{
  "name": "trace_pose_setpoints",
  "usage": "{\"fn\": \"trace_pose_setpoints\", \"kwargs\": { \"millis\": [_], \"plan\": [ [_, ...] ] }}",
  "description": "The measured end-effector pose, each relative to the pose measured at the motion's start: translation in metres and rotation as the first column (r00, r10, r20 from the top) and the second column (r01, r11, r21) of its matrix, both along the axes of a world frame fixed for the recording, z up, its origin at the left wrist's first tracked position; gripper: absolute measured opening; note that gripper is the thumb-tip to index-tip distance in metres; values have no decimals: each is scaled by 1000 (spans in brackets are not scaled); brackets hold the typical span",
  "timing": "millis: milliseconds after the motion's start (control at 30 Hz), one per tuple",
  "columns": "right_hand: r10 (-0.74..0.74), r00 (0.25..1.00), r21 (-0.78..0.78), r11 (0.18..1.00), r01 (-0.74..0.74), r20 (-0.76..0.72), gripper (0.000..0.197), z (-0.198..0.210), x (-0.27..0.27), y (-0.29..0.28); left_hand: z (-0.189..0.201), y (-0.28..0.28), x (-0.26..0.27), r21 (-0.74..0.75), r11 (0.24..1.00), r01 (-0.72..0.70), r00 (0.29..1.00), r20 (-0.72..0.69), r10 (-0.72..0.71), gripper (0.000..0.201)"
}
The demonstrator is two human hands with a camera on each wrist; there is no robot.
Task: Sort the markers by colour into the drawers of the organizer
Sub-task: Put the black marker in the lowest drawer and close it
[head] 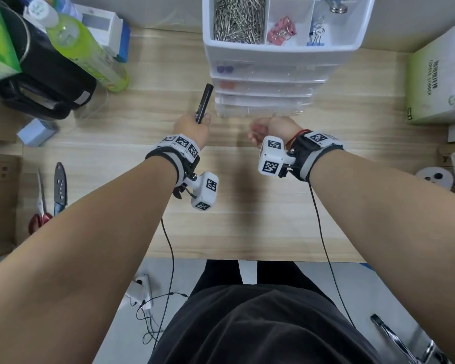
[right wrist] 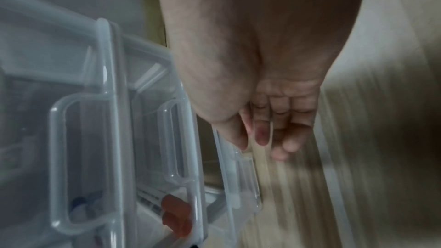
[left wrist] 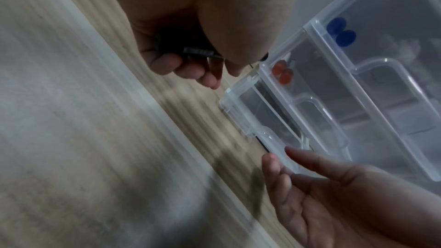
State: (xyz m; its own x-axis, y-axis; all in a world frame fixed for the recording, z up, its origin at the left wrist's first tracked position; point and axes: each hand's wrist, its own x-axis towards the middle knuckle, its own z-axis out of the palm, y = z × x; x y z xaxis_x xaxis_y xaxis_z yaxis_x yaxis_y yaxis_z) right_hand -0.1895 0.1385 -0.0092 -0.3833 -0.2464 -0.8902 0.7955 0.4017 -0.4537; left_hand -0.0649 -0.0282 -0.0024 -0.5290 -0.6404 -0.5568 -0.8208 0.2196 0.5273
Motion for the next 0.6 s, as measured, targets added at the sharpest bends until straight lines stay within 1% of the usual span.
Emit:
{"fn": "trace_pose_setpoints", "kwargs": {
  "millis": [33, 67, 100, 133, 200, 300, 367, 400, 433, 467, 533, 600],
  "plan": [
    [71, 997, 30, 997, -70, -41, 12, 5, 1, 1, 1, 1, 0, -1, 1000, 0, 1000, -2, 0, 36],
    [161, 980, 79, 985, -152, -115, 10, 9, 1, 1, 2, 1, -1, -2, 1000, 1, 1000, -9, -1, 36],
    [258, 944, 149, 962, -231, -206, 9, 14, 0, 0, 4, 2, -2, -6, 1000, 1, 1000, -17, -2, 35],
    [345, 890, 227, 931, -285, -299, 10, 17, -1, 1, 7, 3, -2, -10, 1000, 1, 1000, -26, -1, 34],
    [467, 773, 352, 875, -333, -429, 13, 26, 0, 4, 8, 4, -3, -11, 1000, -6, 999, -40, 5, 33],
    [554, 605, 471, 826, -310, -572, 18, 32, 2, 15, 8, 5, -2, -34, 999, 1, 999, -32, -3, 34],
    [631, 492, 549, 772, -321, -600, 31, 34, 1, 22, 8, 6, 2, -70, 997, 44, 999, -13, -45, 35],
    [672, 460, 591, 736, -329, -581, 38, 34, 0, 24, 9, 8, 3, -88, 993, 75, 997, -2, -75, 36],
    [703, 442, 629, 705, -328, -557, 43, 35, -2, 25, 10, 10, 5, -104, 989, 107, 994, 8, -107, 36],
    [727, 437, 660, 676, -327, -529, 44, 35, -3, 25, 11, 11, 8, -118, 984, 136, 991, 12, -136, 36],
    [747, 434, 691, 650, -317, -503, 35, 37, -4, 24, 12, 13, 11, -134, 977, 166, 986, 8, -166, 35],
    [752, 421, 696, 645, -315, -507, 26, 39, -4, 21, 14, 14, 13, -148, 974, 174, 984, -13, -178, 34]
  ]
}}
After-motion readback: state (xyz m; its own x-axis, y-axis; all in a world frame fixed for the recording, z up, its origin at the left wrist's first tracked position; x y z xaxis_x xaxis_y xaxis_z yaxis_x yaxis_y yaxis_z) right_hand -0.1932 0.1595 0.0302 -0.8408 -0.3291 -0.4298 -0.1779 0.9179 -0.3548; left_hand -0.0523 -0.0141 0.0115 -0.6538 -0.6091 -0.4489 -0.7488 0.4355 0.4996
